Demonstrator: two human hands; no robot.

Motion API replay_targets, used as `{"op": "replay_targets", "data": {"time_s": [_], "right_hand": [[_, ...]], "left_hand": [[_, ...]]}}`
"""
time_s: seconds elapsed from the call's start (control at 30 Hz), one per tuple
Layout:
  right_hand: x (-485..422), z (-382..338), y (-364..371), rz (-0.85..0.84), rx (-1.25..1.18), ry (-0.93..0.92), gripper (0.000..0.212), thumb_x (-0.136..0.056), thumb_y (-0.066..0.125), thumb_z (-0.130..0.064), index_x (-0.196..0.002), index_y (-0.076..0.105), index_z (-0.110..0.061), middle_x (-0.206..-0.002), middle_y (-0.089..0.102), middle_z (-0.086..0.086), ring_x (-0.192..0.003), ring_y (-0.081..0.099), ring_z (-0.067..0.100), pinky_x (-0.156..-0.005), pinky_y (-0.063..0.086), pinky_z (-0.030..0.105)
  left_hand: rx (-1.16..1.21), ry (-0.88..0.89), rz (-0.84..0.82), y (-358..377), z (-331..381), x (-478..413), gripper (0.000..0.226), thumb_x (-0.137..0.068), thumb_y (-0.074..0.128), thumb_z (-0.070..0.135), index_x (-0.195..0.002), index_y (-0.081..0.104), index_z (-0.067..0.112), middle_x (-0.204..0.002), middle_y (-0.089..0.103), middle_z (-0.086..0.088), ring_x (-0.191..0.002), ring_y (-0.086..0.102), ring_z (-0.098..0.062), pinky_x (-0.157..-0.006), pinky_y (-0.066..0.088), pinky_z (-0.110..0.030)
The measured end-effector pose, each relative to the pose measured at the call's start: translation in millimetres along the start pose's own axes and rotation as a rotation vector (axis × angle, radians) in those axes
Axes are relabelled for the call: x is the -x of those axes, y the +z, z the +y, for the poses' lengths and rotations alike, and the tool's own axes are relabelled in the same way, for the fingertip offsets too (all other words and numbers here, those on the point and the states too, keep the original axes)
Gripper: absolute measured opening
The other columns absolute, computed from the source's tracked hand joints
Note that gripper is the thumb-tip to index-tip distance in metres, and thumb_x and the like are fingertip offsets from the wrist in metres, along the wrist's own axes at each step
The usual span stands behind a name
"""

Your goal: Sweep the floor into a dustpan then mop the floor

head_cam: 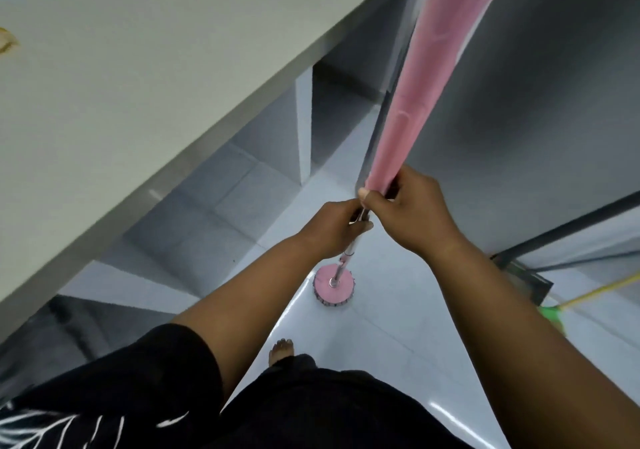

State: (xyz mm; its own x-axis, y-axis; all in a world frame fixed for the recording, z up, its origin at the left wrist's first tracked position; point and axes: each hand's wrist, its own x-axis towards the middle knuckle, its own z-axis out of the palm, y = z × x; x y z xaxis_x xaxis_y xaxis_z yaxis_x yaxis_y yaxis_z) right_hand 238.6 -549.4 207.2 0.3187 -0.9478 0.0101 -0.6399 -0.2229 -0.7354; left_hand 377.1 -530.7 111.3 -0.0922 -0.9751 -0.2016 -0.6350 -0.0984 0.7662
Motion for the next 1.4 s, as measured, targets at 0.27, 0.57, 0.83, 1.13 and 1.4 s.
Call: {"op": "replay_targets", "data": {"time_s": [0.27,0.57,0.83,1.13,1.4], "right_hand": [[-12,23,2,0.077,-0.022,0.211,0.028,-0.078,0.070,-0.034,-0.103,0.062,-0.024,-0.086,0.065,-0.016,-0.083,0.062,0.001,-0.063,0.040,0.009],[-23,13,-3,0.279,-0.046,0.265,0.030,-0.075,0.075,-0.028,-0.100,0.068,-0.014,-0.086,0.069,-0.007,-0.076,0.063,0.001,-0.061,0.043,0.000],[-3,14,18,0.269,-0.062,0.276,0.019,-0.073,0.072,-0.016,-0.088,0.067,-0.005,-0.080,0.069,0.008,-0.074,0.064,0.017,-0.067,0.052,0.025],[7,12,0,0.314,-0.034,0.335,0.020,-0.067,0.067,-0.020,-0.080,0.066,-0.004,-0.076,0.068,0.011,-0.071,0.063,0.021,-0.066,0.052,0.034],[24,14,15,0.320,-0.018,0.266,0.017,-0.070,0.067,-0.020,-0.081,0.065,-0.008,-0.072,0.067,0.006,-0.067,0.063,0.018,-0.062,0.052,0.028]], "left_hand": [[0.014,0.015,-0.162,19,-17,-54,0.028,-0.093,0.060,0.031,-0.119,0.061,0.019,-0.112,0.068,-0.001,-0.103,0.063,-0.018,-0.093,0.051,-0.032],[-0.076,0.152,-0.185,27,-31,-80,0.024,-0.091,0.063,0.035,-0.107,0.063,0.018,-0.098,0.071,0.001,-0.087,0.065,-0.018,-0.081,0.054,-0.036],[-0.087,0.264,-0.225,24,-45,-78,0.023,-0.091,0.065,0.026,-0.111,0.065,0.015,-0.105,0.072,-0.004,-0.092,0.065,-0.022,-0.079,0.049,-0.030],[-0.148,0.295,-0.320,34,-32,-62,0.027,-0.090,0.065,0.036,-0.097,0.061,0.011,-0.087,0.069,-0.006,-0.080,0.063,-0.025,-0.078,0.053,-0.045],[-0.095,0.304,-0.355,36,-37,-50,0.020,-0.090,0.067,0.027,-0.100,0.065,0.010,-0.090,0.071,-0.006,-0.085,0.065,-0.024,-0.082,0.053,-0.044]]}}
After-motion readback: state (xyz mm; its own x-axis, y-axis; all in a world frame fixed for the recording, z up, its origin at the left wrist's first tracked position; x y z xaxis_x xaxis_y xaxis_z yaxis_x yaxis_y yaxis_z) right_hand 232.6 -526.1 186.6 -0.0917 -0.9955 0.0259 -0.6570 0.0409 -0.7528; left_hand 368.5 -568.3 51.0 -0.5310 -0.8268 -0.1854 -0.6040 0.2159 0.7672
